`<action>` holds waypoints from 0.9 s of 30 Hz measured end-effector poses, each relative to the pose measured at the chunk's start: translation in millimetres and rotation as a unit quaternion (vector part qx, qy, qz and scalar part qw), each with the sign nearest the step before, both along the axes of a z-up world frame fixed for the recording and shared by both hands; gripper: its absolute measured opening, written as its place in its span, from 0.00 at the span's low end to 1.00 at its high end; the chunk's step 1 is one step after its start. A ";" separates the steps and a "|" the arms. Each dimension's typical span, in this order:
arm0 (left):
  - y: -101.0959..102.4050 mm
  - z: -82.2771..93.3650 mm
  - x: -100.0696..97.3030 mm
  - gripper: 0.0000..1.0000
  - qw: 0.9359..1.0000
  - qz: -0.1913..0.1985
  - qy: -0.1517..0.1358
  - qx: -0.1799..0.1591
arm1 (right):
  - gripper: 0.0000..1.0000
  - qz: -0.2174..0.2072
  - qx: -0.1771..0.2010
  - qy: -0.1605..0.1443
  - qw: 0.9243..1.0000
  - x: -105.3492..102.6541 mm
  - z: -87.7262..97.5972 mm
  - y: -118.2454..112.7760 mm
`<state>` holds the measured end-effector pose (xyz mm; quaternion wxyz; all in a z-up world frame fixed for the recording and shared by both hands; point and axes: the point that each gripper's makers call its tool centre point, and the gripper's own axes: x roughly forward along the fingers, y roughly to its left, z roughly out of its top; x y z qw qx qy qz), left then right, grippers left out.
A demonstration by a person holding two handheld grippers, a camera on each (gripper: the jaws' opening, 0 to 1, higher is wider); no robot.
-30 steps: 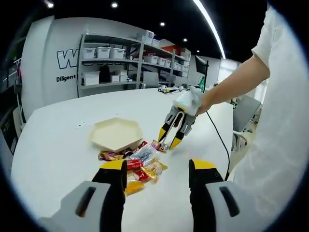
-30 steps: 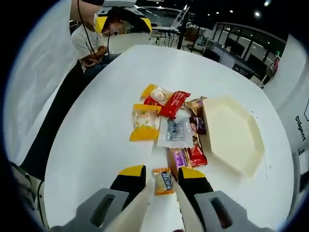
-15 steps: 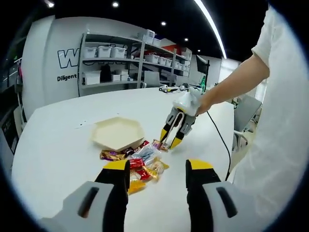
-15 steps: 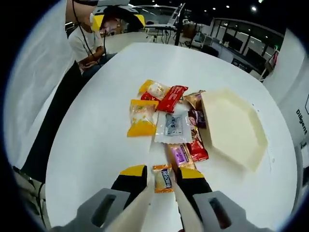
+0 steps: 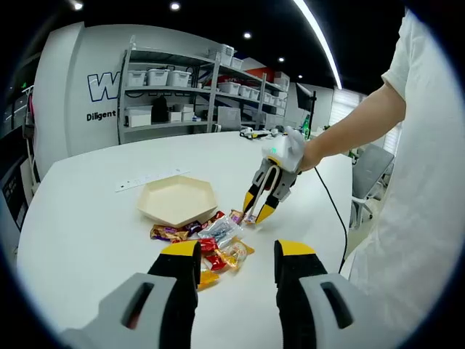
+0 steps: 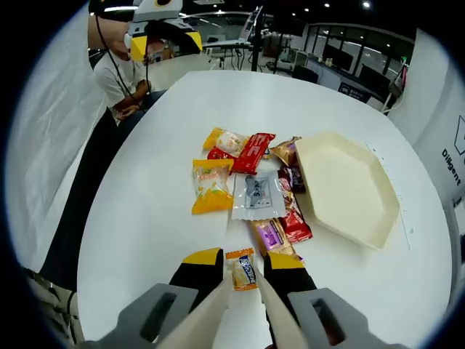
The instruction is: Place the target food into the container with the food tongs after gripping and lifting it, then release it inside without dropping or visibly crushing the food.
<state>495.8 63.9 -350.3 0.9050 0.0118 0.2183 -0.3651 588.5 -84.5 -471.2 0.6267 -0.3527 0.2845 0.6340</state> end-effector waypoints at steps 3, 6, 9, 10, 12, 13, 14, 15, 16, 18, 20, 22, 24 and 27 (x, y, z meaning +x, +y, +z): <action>0.0 0.9 0.6 0.37 1.000 0.001 -0.002 -0.002 | 0.16 -0.009 0.011 -0.001 1.000 4.2 10.8 3.2; 0.2 1.0 1.0 0.37 1.000 0.002 -0.004 -0.004 | 0.16 -0.007 0.015 -0.015 1.000 11.8 22.9 7.9; 0.2 1.6 1.0 0.36 1.000 0.002 -0.005 -0.006 | 0.16 -0.011 0.027 -0.023 0.999 19.6 38.2 16.1; 0.3 1.6 1.0 0.36 1.000 0.002 -0.005 -0.007 | 0.16 -0.010 0.029 -0.028 0.999 23.7 44.7 19.4; 1.1 1.4 1.2 0.36 1.000 0.003 -0.006 -0.008 | 0.16 -0.008 0.033 -0.035 0.999 29.1 53.2 24.9; 1.9 1.2 1.4 0.36 1.000 0.003 -0.006 -0.008 | 0.16 -0.007 0.034 -0.039 0.999 34.2 57.3 27.6; 2.1 1.6 1.6 0.36 1.000 0.004 -0.006 -0.009 | 0.16 -0.009 0.036 -0.041 0.998 38.3 60.3 29.5; 2.3 2.0 1.7 0.36 1.000 0.004 -0.007 -0.009 | 0.16 -0.011 0.038 -0.042 0.998 43.3 64.2 32.5; 2.9 2.7 1.9 0.36 1.000 0.004 -0.008 -0.010 | 0.16 -0.011 0.041 -0.044 0.998 46.5 66.7 34.5; 4.9 3.8 2.3 0.36 1.000 0.007 -0.010 -0.011 | 0.16 -0.013 0.043 -0.050 0.998 54.6 72.3 39.2; 7.2 5.4 2.3 0.36 1.000 0.011 -0.012 -0.012 | 0.16 -0.012 0.043 -0.058 0.997 63.4 78.1 44.8; 9.1 6.5 1.9 0.36 1.000 0.014 -0.014 -0.012 | 0.16 -0.015 0.047 -0.059 0.997 73.6 83.6 51.0; 11.0 7.1 1.5 0.36 1.000 0.017 -0.015 -0.011 | 0.16 -0.016 0.048 -0.063 0.997 81.7 88.1 56.2; 14.8 8.1 0.4 0.36 1.000 0.023 -0.016 -0.011 | 0.16 -0.018 0.050 -0.072 0.996 95.7 96.4 67.1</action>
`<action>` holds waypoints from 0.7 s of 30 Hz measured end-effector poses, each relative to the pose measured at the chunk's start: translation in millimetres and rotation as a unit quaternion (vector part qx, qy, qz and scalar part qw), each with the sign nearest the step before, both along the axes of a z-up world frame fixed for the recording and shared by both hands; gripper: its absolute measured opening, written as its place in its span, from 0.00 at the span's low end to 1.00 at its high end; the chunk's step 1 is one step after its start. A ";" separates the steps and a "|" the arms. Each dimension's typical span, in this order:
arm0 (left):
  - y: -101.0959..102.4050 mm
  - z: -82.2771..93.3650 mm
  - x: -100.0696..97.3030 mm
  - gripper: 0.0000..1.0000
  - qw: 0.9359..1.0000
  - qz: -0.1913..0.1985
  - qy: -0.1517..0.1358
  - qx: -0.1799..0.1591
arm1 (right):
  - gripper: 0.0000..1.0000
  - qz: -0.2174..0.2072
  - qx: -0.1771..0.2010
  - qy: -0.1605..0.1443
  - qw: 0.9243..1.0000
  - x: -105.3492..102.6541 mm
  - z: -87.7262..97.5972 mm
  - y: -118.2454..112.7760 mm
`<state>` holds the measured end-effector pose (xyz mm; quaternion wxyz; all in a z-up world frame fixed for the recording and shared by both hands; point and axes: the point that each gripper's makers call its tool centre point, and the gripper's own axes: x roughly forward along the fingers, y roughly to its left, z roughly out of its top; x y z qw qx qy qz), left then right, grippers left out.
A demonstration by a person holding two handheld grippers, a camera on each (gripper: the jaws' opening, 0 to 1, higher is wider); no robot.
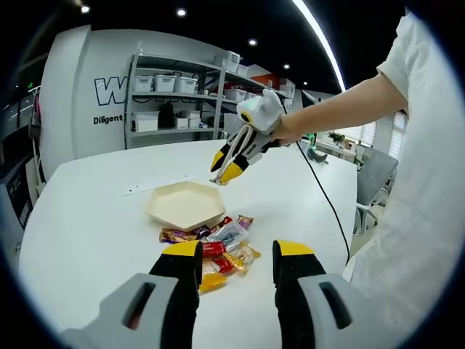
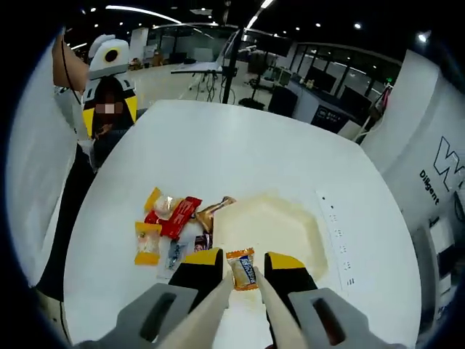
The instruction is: Place the target food into the container with the food tongs after gripping and lifting it, then release it inside without dropping or visibly crushing the food.
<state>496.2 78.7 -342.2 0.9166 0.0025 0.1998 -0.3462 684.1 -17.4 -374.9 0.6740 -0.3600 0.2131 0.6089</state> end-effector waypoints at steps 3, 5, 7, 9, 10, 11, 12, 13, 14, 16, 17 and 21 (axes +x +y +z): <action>3.7 0.4 -1.1 0.36 1.000 0.005 -0.001 0.000 | 0.16 0.002 0.001 -0.005 1.000 6.9 5.7 9.3; 5.3 1.1 -2.2 0.36 1.000 0.008 -0.002 -0.001 | 0.17 0.004 0.001 -0.008 1.000 11.0 7.5 14.8; 6.9 1.7 -3.2 0.36 1.000 0.011 -0.003 -0.001 | 0.17 0.003 0.000 -0.010 1.000 13.7 9.7 18.9; 8.6 1.7 -4.2 0.36 1.000 0.013 -0.003 -0.001 | 0.17 0.003 0.001 -0.012 1.000 15.9 12.1 22.9; 9.5 2.1 -4.8 0.36 1.000 0.014 -0.004 -0.001 | 0.17 0.004 0.002 -0.013 1.000 17.2 13.1 25.0; 10.0 2.5 -5.2 0.36 1.000 0.015 -0.005 -0.001 | 0.17 0.003 0.002 -0.013 1.000 18.3 13.8 26.4; 10.5 2.8 -5.5 0.36 1.000 0.016 -0.005 -0.001 | 0.17 0.003 0.002 -0.014 1.000 20.1 14.0 27.4; 11.0 3.4 -6.0 0.36 1.000 0.017 -0.006 -0.001 | 0.17 0.002 0.000 -0.016 1.000 22.6 14.5 28.2; 11.3 4.0 -6.2 0.36 1.000 0.017 -0.007 -0.001 | 0.17 0.001 0.000 -0.016 1.000 23.1 15.7 29.1; 12.0 5.0 -6.8 0.36 1.000 0.019 -0.008 -0.001 | 0.17 0.000 0.000 -0.015 1.000 25.5 16.9 30.7; 12.4 5.2 -7.0 0.36 1.000 0.019 -0.009 -0.001 | 0.17 -0.002 -0.001 -0.016 1.000 27.2 17.3 31.1; 13.3 6.9 -7.5 0.36 1.000 0.020 -0.011 -0.001 | 0.17 -0.005 -0.004 -0.019 1.000 31.9 19.0 33.3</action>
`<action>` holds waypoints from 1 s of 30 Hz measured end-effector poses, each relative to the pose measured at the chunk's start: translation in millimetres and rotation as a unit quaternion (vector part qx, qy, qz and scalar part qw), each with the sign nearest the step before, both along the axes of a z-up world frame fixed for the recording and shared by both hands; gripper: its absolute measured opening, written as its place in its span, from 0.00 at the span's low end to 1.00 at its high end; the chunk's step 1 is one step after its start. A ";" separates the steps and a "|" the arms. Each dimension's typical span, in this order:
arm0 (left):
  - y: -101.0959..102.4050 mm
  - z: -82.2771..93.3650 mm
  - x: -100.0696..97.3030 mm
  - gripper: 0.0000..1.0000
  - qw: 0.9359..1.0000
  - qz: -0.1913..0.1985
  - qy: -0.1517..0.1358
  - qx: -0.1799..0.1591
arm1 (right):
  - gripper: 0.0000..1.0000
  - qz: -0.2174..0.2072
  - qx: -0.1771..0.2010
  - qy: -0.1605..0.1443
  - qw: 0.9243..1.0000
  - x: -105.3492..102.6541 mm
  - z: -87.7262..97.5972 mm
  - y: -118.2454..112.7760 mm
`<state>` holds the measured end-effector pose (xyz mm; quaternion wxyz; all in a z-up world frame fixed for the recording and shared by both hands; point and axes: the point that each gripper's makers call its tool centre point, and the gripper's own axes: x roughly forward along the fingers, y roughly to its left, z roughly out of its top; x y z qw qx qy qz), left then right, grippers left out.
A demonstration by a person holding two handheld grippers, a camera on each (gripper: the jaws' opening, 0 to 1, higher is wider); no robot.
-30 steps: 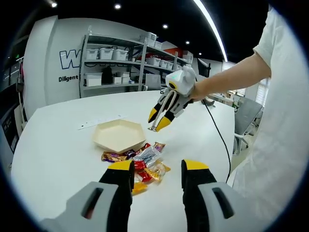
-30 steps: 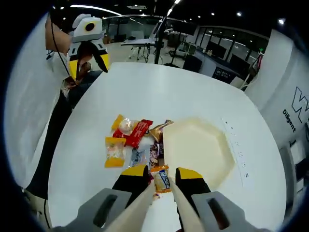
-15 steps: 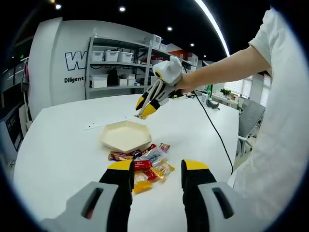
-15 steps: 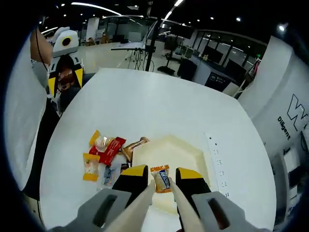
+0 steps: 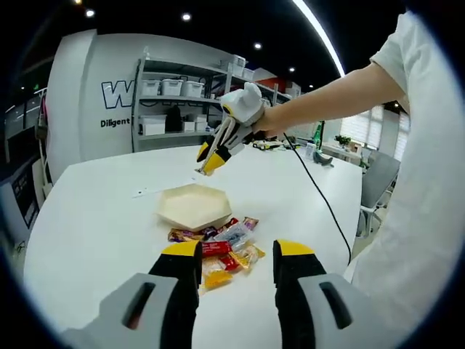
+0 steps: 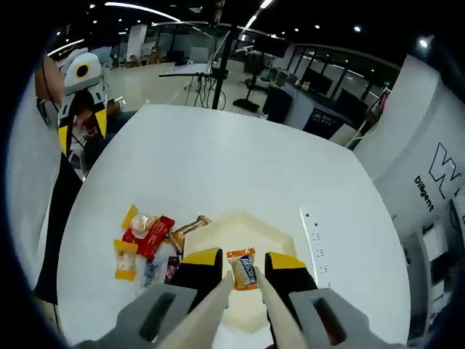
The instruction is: Place the target food into the container with the food tongs after gripping and lifting it, then release it inside without dropping or visibly crushing the food.
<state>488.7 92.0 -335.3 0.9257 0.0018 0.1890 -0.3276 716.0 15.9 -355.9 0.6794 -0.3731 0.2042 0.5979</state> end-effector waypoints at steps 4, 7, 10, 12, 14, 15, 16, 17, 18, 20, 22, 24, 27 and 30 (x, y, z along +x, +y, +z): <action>-1.6 2.3 -0.6 0.37 1.000 0.000 -0.002 0.000 | 0.17 -0.004 -0.004 -0.001 1.000 2.3 1.2 1.3; -2.9 4.3 -1.3 0.37 1.000 0.000 -0.003 0.000 | 0.17 -0.004 -0.005 -0.003 1.000 2.8 3.0 4.2; -2.4 4.9 -2.1 0.37 1.000 0.001 -0.004 0.000 | 0.18 -0.006 -0.005 -0.003 1.000 5.1 4.3 7.1; -1.2 5.0 -2.8 0.37 1.000 0.002 -0.004 0.001 | 0.18 -0.010 -0.004 -0.004 1.000 8.2 5.5 8.5; 0.2 4.7 -3.1 0.37 1.000 0.003 -0.003 0.001 | 0.19 -0.018 -0.003 -0.004 1.000 10.3 7.7 9.7; 0.6 4.5 -3.3 0.37 1.000 0.003 -0.003 0.001 | 0.20 -0.020 -0.002 -0.003 1.000 10.8 8.4 10.4; 1.1 4.3 -3.3 0.37 1.000 0.003 -0.003 0.000 | 0.20 -0.018 -0.002 -0.001 1.000 10.4 9.0 11.0; 1.4 4.1 -3.2 0.37 1.000 0.003 -0.003 0.000 | 0.19 -0.017 -0.001 -0.005 1.000 10.6 10.6 12.0; 1.8 4.1 -3.0 0.37 1.000 0.004 -0.003 0.000 | 0.19 -0.016 -0.001 -0.006 1.000 11.1 11.5 12.3; 1.8 4.5 -2.6 0.37 1.000 0.004 -0.004 0.000 | 0.19 -0.017 0.001 -0.007 1.000 12.1 13.8 13.0; 1.2 4.9 -2.0 0.37 1.000 0.003 -0.004 0.000 | 0.19 -0.016 0.002 -0.009 1.000 13.3 15.2 13.1; -0.3 5.2 -1.5 0.37 1.000 0.001 -0.003 0.001 | 0.19 -0.015 0.000 -0.011 1.000 14.2 15.4 12.3; -1.2 5.5 -0.2 0.37 1.000 0.000 -0.004 0.000 | 0.19 -0.015 0.000 -0.009 1.000 13.5 15.5 11.0; -0.3 3.6 1.4 0.37 1.000 -0.002 -0.003 0.000 | 0.19 -0.012 -0.002 -0.009 1.000 11.7 13.3 7.9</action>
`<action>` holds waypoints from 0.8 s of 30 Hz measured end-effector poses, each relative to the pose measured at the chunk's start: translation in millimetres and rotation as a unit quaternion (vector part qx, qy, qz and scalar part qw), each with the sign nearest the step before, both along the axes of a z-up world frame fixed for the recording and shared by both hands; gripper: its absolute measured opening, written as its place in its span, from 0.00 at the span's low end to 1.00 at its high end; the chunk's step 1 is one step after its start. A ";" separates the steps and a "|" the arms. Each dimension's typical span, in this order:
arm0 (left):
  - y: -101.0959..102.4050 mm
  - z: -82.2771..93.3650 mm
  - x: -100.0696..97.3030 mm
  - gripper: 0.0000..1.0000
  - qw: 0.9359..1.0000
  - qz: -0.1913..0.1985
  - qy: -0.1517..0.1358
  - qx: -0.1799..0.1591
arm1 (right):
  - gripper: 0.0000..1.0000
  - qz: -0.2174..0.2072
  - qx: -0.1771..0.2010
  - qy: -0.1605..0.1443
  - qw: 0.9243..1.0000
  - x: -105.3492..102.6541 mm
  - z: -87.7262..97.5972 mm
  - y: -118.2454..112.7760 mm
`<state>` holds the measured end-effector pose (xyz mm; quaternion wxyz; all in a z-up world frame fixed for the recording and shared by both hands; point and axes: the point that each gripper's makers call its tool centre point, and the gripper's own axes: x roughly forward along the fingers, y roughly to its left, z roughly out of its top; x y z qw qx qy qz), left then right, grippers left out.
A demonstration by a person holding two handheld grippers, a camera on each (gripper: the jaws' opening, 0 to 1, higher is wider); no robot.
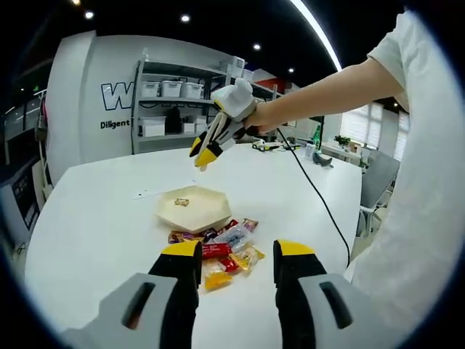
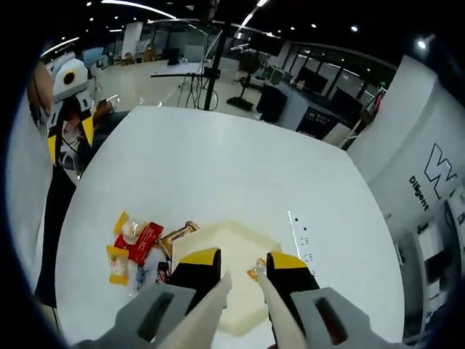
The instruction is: Place the target food into the container with the food tongs after gripping and lifting it, then release it inside without dropping or visibly crushing the food.
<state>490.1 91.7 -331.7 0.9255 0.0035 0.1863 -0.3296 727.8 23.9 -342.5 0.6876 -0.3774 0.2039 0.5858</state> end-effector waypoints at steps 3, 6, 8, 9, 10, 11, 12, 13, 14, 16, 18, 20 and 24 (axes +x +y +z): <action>0.0 -0.9 0.5 0.37 1.000 -0.001 0.001 0.001 | 0.19 0.002 0.001 0.002 1.000 -2.7 -3.1 -2.8; 0.7 -2.7 1.4 0.37 1.000 -0.002 0.002 0.000 | 0.19 0.002 0.004 0.007 1.000 -6.2 -5.7 -4.7; -0.4 -3.3 1.6 0.37 1.000 -0.004 0.003 0.000 | 0.19 0.002 0.002 0.007 1.000 -7.4 -8.6 -6.9; -1.0 -3.3 1.9 0.37 1.000 -0.004 0.003 0.000 | 0.19 0.002 0.002 0.009 1.000 -8.3 -9.9 -8.3; -1.7 -3.6 2.1 0.37 1.000 -0.005 0.003 -0.001 | 0.19 0.001 0.002 0.011 1.000 -9.4 -11.8 -10.2; -1.9 -3.9 2.2 0.37 1.000 -0.005 0.004 -0.001 | 0.19 0.001 0.001 0.011 1.000 -9.8 -12.4 -10.8; -2.8 -4.7 2.2 0.37 1.000 -0.006 0.005 -0.001 | 0.19 0.002 0.001 0.012 1.000 -11.2 -14.2 -12.6; -3.9 -5.4 2.1 0.37 1.000 -0.008 0.006 -0.001 | 0.19 0.001 0.000 0.013 1.000 -12.9 -15.8 -14.7; -4.2 -5.8 2.1 0.37 1.000 -0.008 0.006 -0.001 | 0.19 0.001 -0.001 0.014 1.000 -13.6 -16.7 -16.1; -5.9 -5.8 2.1 0.37 1.000 -0.010 0.007 -0.001 | 0.19 -0.001 0.001 0.016 1.000 -16.9 -17.9 -19.2; -7.4 -6.2 2.3 0.37 1.000 -0.012 0.008 -0.001 | 0.19 0.000 0.002 0.018 1.000 -18.8 -20.7 -22.1; -8.5 -6.3 2.8 0.37 1.000 -0.013 0.009 -0.001 | 0.19 0.002 0.000 0.019 1.000 -21.5 -23.8 -25.2; -13.1 -6.2 4.2 0.38 1.000 -0.019 0.009 0.000 | 0.19 0.005 -0.001 0.021 1.000 -27.7 -27.1 -30.1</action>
